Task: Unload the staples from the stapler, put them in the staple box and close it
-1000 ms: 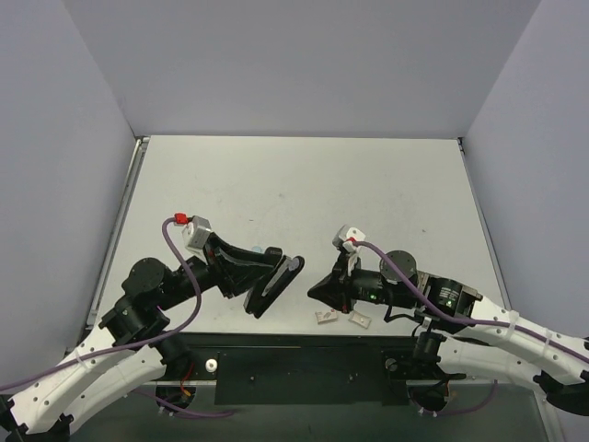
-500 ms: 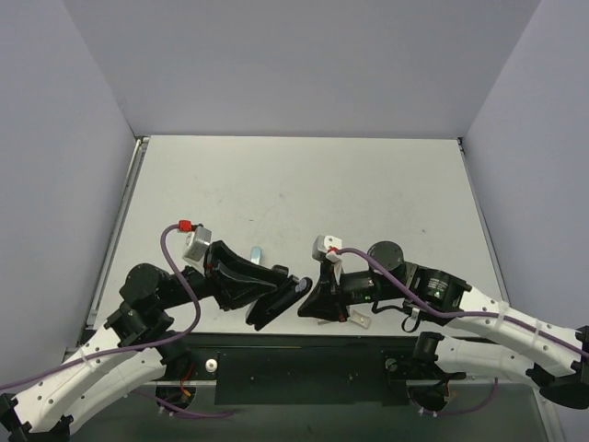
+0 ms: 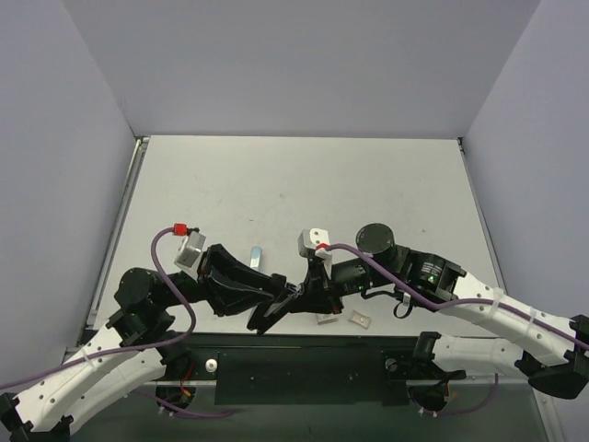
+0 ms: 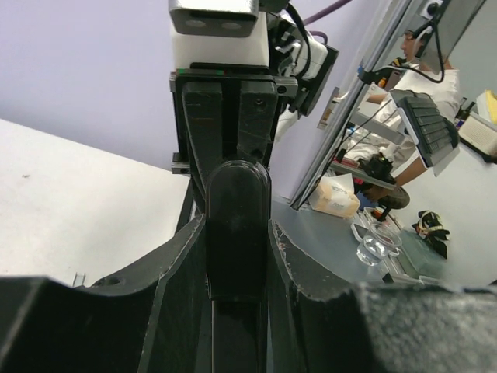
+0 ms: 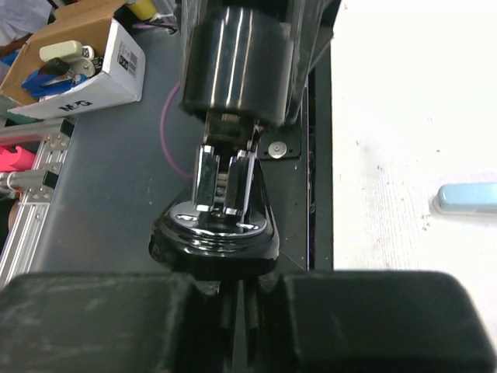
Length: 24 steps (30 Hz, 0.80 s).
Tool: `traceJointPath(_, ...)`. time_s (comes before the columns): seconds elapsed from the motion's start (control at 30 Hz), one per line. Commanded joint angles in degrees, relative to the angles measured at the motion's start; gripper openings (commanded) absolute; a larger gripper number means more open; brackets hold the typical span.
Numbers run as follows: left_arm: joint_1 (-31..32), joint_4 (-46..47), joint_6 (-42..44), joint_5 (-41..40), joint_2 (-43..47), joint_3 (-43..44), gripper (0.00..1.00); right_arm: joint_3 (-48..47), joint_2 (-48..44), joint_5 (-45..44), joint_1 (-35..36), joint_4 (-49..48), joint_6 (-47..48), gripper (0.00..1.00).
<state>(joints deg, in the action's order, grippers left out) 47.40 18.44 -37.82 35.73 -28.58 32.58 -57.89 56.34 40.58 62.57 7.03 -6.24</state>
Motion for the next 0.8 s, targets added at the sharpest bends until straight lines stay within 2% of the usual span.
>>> traceJointPath(0.0,0.2,7.2,-1.9,5.9,-2.4,-0.5,0.0,-9.1,4.8,4.7,-0.2,0.5,7.5,0.0)
traceJointPath(0.2,0.9,9.3,-2.3,10.1,-5.3,-1.5,0.0,-17.9,11.6,9.0,-0.3,6.5,13.9,0.0)
traceJointPath(0.5,3.3,4.6,2.0,10.7,-8.1,-0.1,0.0,-26.9,20.7,12.3,0.3,8.3,14.9,0.0)
traceJointPath(0.63,3.8,2.5,3.6,9.4,-7.8,0.2,0.0,-27.3,21.0,11.5,0.4,8.1,14.9,0.0)
traceJointPath(0.77,4.0,0.6,5.3,7.1,-6.1,0.6,0.0,-23.3,17.8,8.6,0.3,7.2,14.5,0.0)
